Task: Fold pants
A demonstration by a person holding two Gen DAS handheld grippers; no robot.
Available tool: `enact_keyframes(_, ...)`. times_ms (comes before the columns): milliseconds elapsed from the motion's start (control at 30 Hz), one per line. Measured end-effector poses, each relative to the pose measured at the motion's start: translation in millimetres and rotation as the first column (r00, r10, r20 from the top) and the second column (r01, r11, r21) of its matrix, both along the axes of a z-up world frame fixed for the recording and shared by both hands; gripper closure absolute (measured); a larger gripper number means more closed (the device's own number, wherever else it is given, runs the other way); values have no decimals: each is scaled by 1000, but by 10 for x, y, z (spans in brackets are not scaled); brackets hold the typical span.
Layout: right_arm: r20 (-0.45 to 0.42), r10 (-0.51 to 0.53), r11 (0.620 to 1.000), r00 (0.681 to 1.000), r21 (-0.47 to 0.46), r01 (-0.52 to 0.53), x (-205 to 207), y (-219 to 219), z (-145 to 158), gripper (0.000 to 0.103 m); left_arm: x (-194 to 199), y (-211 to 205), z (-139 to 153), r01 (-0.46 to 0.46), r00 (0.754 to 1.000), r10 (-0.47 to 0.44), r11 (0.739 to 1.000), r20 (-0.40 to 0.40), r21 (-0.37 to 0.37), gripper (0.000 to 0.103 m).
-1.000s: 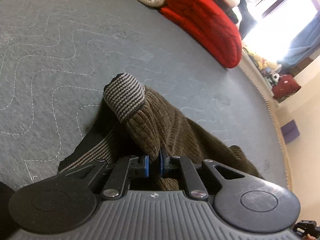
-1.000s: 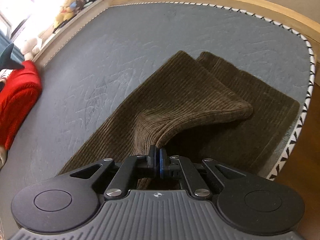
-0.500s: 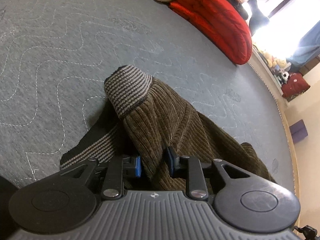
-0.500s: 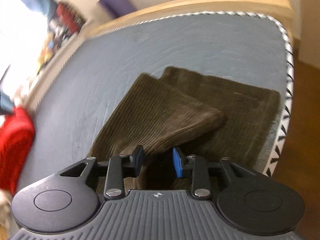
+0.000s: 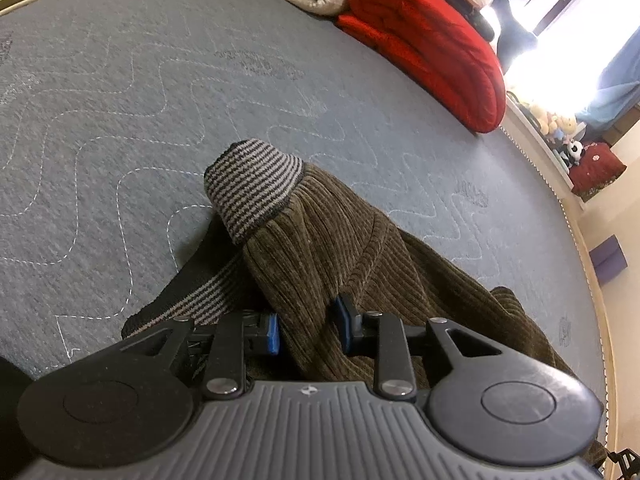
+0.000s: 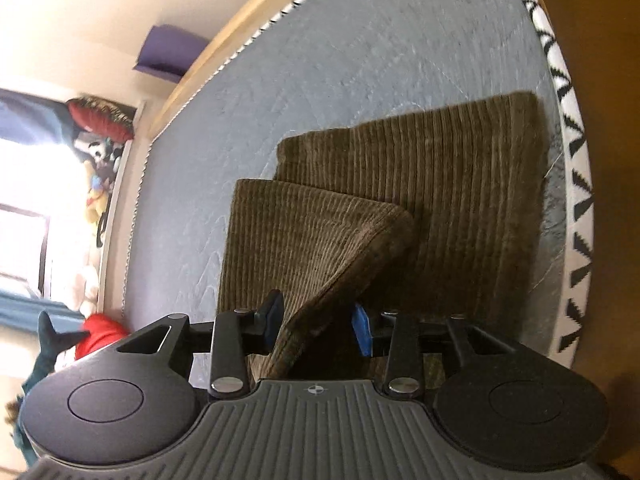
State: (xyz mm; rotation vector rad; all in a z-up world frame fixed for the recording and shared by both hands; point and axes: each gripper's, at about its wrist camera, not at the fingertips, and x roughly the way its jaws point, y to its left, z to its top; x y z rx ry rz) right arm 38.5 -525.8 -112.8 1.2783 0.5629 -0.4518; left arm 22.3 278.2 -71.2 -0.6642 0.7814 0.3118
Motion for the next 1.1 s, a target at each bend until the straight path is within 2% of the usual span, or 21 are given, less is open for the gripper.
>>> enact_keyframes(100, -14, -25, 1000, 1000, -5, 25, 97, -9, -31, 63, 6, -7, 11, 7, 1000, -7, 1000, 0, 21, 73)
enact_keyframes(133, -22, -33, 999, 999, -23, 32, 128, -17, -24, 63, 16, -4, 20, 9, 1000, -9, 1000, 1, 24, 82)
enact_keyframes(167, -28, -38, 998, 999, -43, 37, 153, -23, -13, 70, 23, 1, 34, 8, 1000, -8, 1000, 1, 26, 89)
enact_keyframes(200, -34, -41, 996, 999, -75, 38, 169, -38, 10, 87, 32, 10, 51, 13, 1000, -13, 1000, 1, 26, 90)
enact_keyframes(300, -20, -32, 978, 999, -208, 27, 271, -30, 239, 93, 39, 29, 228, 32, 999, -34, 998, 33, 57, 95)
enact_keyframes(333, 14, 7, 960, 1000, -282, -3, 332, 1, 398, 93, 16, 29, 302, 29, 998, -32, 998, 51, 64, 96)
enact_keyframes(400, 75, 67, 895, 995, -445, -27, 371, 109, 704, 93, -89, 19, 487, 21, 995, -28, 997, 94, 69, 96)
enact_keyframes(433, 130, 81, 854, 988, -520, -2, 313, 166, 867, 93, -144, 7, 558, 24, 995, -32, 997, 91, 78, 96)
enact_keyframes(467, 155, 72, 833, 985, -553, 26, 247, 184, 943, 94, -183, -7, 583, 33, 997, -39, 996, 68, 82, 95)
enact_keyframes(500, 133, 29, 822, 991, -567, 52, 168, 161, 961, 94, -197, -26, 562, 47, 998, -50, 996, 30, 77, 95)
enact_keyframes(567, -11, -70, 853, 997, -520, 54, 78, 36, 801, 93, -193, -84, 420, 93, 993, -88, 994, -79, 54, 95)
enact_keyframes(633, -230, -117, 910, 966, -415, 12, 32, -120, 471, 93, -165, -153, 281, 112, 979, -95, 990, -183, 86, 95)
enact_keyframes(667, -289, -121, 931, 950, -366, 7, -4, -176, 335, 93, -142, -173, 238, 114, 972, -93, 990, -217, 84, 94)
enact_keyframes(700, -311, -109, 949, 944, -315, 6, -53, -231, 208, 93, -122, -191, 233, 111, 969, -88, 990, -233, 90, 94)
enact_keyframes(733, -321, -105, 951, 941, -309, 0, -72, -244, 153, 93, -105, -224, 252, 119, 967, -90, 987, -236, 110, 94)
enact_keyframes(933, -250, -95, 907, 963, -421, -20, -147, -139, 315, 93, -137, -380, 310, 131, 971, -89, 975, -220, 181, 93)
enact_keyframes(1000, -301, -94, 905, 949, -423, -44, -139, -148, 282, 93, -145, -348, 295, 126, 966, -78, 974, -247, 187, 85)
enact_keyframes(1067, -391, -85, 909, 917, -407, -89, -53, -123, 197, 92, -157, -414, 300, 112, 956, -45, 969, -288, 222, 62)
enact_keyframes(1100, -418, -101, 904, 903, -418, -92, -38, -106, 197, 86, -189, -453, 332, 99, 955, -20, 962, -296, 255, 59)
